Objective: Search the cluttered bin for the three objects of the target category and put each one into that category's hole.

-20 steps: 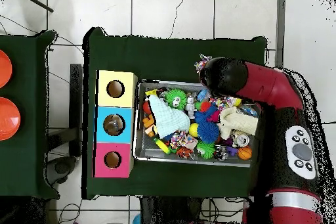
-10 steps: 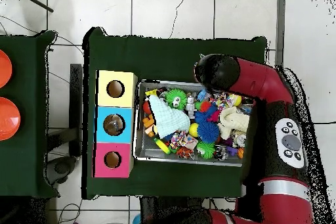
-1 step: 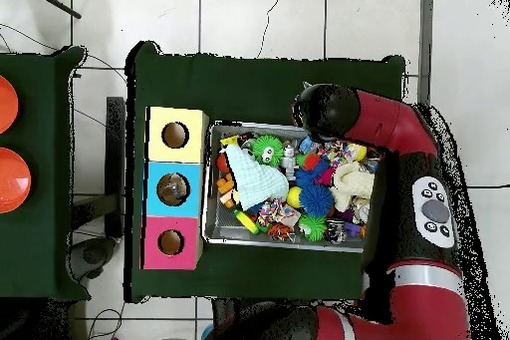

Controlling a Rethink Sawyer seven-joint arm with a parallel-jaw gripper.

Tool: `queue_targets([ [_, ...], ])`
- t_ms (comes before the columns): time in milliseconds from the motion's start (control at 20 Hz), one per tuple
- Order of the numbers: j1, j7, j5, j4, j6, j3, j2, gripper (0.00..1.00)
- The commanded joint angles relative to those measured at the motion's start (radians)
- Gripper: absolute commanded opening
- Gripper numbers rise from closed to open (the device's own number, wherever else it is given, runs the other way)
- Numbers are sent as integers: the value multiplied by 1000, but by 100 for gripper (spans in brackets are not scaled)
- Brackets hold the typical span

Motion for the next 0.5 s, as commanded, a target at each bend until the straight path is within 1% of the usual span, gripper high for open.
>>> queue_targets([
  [50, 4, 215, 18, 19, -35, 8, 61, 100],
  [500, 10, 226, 15, 23, -68, -4, 76, 100],
])
